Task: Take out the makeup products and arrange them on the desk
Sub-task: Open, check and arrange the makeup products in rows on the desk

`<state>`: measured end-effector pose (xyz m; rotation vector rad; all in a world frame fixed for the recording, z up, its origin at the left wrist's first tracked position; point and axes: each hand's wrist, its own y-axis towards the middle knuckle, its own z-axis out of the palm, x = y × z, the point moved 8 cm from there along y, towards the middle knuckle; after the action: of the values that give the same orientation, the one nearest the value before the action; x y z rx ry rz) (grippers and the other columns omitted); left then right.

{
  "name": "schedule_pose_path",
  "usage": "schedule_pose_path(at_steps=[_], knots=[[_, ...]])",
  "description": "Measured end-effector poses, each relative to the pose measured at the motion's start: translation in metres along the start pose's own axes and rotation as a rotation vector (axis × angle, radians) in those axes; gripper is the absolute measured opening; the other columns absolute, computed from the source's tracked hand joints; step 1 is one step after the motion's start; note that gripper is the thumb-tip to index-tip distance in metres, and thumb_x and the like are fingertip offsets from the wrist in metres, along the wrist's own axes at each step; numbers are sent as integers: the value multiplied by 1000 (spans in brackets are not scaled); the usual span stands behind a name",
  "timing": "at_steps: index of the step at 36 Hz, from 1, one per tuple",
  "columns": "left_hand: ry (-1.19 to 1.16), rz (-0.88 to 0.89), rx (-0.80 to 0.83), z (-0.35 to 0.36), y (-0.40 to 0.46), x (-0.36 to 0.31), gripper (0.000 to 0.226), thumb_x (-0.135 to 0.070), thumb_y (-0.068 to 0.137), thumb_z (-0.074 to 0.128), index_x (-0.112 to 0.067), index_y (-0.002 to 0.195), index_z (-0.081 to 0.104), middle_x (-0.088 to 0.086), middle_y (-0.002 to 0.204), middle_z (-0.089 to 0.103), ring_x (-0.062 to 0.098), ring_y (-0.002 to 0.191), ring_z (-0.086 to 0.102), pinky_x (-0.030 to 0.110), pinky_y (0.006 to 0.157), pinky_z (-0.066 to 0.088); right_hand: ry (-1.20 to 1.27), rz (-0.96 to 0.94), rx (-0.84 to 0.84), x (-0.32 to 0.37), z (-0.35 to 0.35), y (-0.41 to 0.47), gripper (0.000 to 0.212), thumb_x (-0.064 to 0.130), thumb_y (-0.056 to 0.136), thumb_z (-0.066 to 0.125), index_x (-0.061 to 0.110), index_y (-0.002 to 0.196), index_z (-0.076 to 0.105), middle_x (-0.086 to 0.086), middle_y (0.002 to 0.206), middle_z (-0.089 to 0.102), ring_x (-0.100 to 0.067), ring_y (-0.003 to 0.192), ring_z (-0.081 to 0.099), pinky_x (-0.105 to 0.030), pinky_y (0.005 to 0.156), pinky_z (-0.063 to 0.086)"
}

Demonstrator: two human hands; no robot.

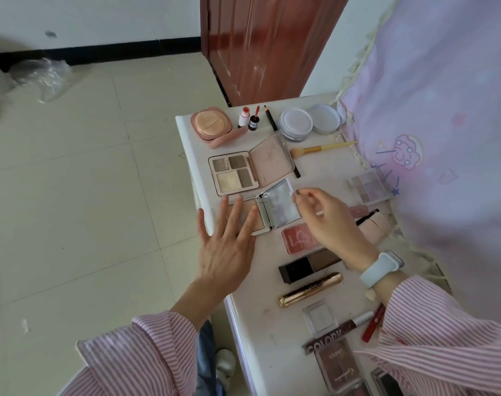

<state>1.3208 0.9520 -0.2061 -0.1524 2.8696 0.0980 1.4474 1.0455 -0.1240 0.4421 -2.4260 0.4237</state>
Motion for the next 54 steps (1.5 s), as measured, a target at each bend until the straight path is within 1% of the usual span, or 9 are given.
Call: schedule_pose_path(at_steps=[4, 11, 29, 35, 42, 44, 47, 50, 54], knots=[[-84, -114, -41, -2, -8, 2, 59, -35, 92, 29, -20, 148, 16, 15, 154, 14, 31, 142, 2, 54, 110, -7, -238, 14, -259, -36, -39, 10, 29, 21, 90, 49, 5, 112, 58, -9, 107, 61, -26, 103, 55, -31, 87, 42], [-151, -246, -21, 11, -16, 6, 68, -42, 91, 25, -13, 147, -2, 15, 155, 7, 24, 143, -4, 54, 110, -3, -703, 361, -148, -117, -57, 33, 57, 31, 87, 50, 0, 133, 36, -30, 141, 31, -41, 134, 23, -48, 110, 20], [-131, -264, 5, 11, -17, 5, 68, -44, 90, 24, -14, 147, 3, 11, 156, 7, 21, 143, -3, 52, 111, -6, -550, 469, -253, -118, -61, 44, 56, 33, 72, 61, 7, 121, 47, -23, 136, 34, -39, 127, 30, -51, 97, 34], [-136, -274, 15, 11, -17, 6, 68, -44, 89, 24, -14, 147, 5, 11, 156, 6, 22, 143, -2, 52, 111, -6, -214, 239, -443, -88, -74, 27, 50, 28, 78, 60, 11, 122, 44, -12, 125, 46, -29, 121, 38, -46, 99, 30], [-294, -275, -115, -6, -20, 6, 65, -44, 89, 31, -16, 145, 14, 16, 154, 13, 26, 142, 4, 53, 111, 0, 120, 111, -361, -48, -67, -16, 39, 26, 82, 61, 24, 119, 46, 8, 115, 51, -9, 106, 48, -30, 94, 43], [-421, -222, -304, -29, -22, -1, 55, -36, 90, 39, -12, 139, 30, 17, 146, 30, 27, 136, 24, 46, 110, 15, 152, 42, -297, -38, -60, -28, 40, 18, 84, 63, 23, 119, 46, 15, 111, 51, 3, 100, 48, -8, 85, 38], [-848, -303, -462, -65, -24, -6, 29, -24, 92, 46, -13, 117, 55, -1, 119, 53, 13, 107, 53, 26, 87, 45, 180, -97, -182, -18, -47, -44, 43, 18, 83, 64, 27, 119, 44, 20, 113, 49, 12, 96, 48, 1, 80, 35], [-1304, -547, -152, -59, -14, -20, 20, -24, 97, 43, -19, 106, 60, -4, 101, 63, 8, 85, 61, 22, 74, 48, 158, -259, -115, 6, -37, -55, 45, 31, 78, 58, 25, 120, 43, 23, 121, 44, 11, 107, 45, -3, 91, 33], [-1842, -597, 403, -39, -5, -58, 49, -50, 94, 32, -19, 125, 54, 9, 111, 63, 27, 92, 66, 38, 82, 52, 65, -397, -53, 29, -23, -65, 50, 33, 79, 58, 15, 124, 45, 6, 136, 40, -4, 128, 38, -25, 107, 33]])
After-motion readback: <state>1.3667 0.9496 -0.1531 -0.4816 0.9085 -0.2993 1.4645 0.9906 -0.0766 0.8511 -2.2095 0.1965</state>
